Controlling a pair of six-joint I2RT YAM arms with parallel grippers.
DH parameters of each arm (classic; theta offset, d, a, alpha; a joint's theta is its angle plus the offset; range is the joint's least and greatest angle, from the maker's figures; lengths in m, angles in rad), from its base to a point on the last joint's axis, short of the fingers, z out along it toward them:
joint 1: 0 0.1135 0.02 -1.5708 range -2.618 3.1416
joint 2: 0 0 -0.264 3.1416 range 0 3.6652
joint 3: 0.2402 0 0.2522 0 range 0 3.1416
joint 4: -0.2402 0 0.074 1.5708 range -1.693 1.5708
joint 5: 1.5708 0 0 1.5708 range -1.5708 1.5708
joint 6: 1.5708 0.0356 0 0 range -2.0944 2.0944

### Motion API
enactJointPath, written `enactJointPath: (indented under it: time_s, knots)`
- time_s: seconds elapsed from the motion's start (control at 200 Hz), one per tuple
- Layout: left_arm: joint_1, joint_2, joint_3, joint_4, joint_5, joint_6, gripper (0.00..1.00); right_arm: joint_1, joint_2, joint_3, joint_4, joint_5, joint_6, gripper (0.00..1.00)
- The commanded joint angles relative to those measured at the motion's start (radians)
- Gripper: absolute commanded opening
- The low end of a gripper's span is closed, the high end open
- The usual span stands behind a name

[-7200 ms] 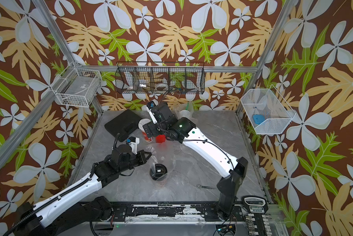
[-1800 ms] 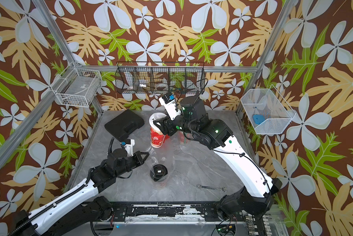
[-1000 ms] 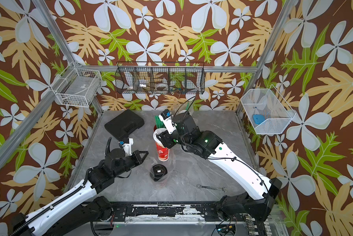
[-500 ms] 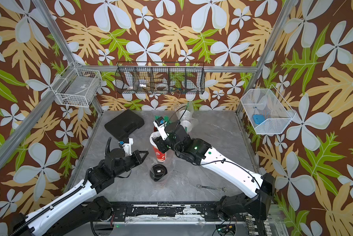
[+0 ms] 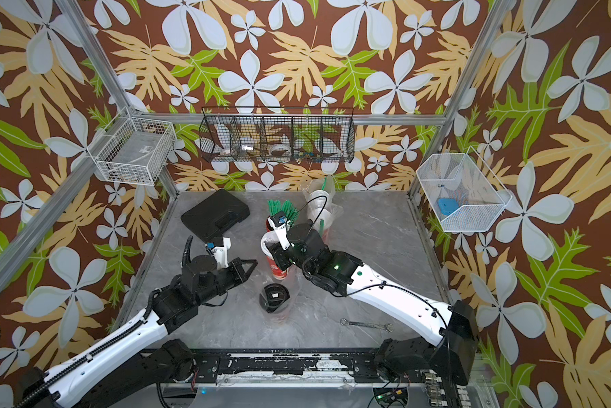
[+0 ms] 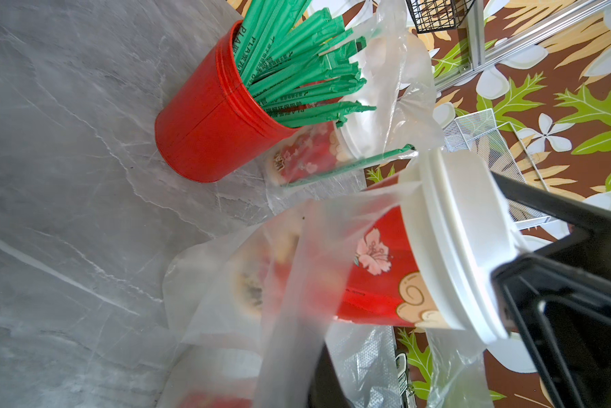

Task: Pack milk tea into plastic carrier bags
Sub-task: Place the milk tea cup in the plastic carrier bag.

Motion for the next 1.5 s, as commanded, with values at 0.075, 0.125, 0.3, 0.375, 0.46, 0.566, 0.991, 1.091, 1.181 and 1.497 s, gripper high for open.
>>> enactJointPath:
  time_s: [0.075,0.125,0.3,0.375,0.46,0.566,0.991,1.091,1.181,1.497]
  knots:
    - [0.001,0.002,0.017,0.014,-0.006,-0.006,0.00,0.000,0.009,-0.031,0.065,-0.004,0.017,0.55]
    - [0.001,0.004,0.023,0.014,-0.006,-0.004,0.00,0.000,0.007,-0.050,0.079,-0.012,0.026,0.54]
    - [0.001,0.010,0.032,0.014,-0.006,0.001,0.00,0.000,0.004,-0.103,0.112,-0.033,0.061,0.54]
    - [0.001,0.014,0.034,0.014,-0.005,0.003,0.00,0.000,-0.003,-0.131,0.143,-0.036,0.078,0.54]
    - [0.001,0.020,0.039,0.015,0.000,0.003,0.00,0.002,-0.003,-0.150,0.160,-0.039,0.089,0.54]
    - [0.001,0.021,0.046,0.018,-0.002,0.006,0.00,0.005,0.008,-0.154,0.146,-0.027,0.090,0.54]
    - [0.001,0.016,0.056,0.024,-0.015,0.014,0.00,0.035,0.030,-0.174,0.086,0.014,0.064,0.55]
    - [0.001,0.014,0.054,0.024,-0.015,0.014,0.00,0.038,0.034,-0.185,0.081,0.014,0.066,0.56]
    - [0.001,0.011,0.055,0.024,-0.017,0.015,0.00,0.045,0.031,-0.205,0.090,0.021,0.060,0.57]
    - [0.001,0.007,0.059,0.026,-0.027,0.022,0.00,0.065,0.026,-0.252,0.127,0.044,0.053,0.61]
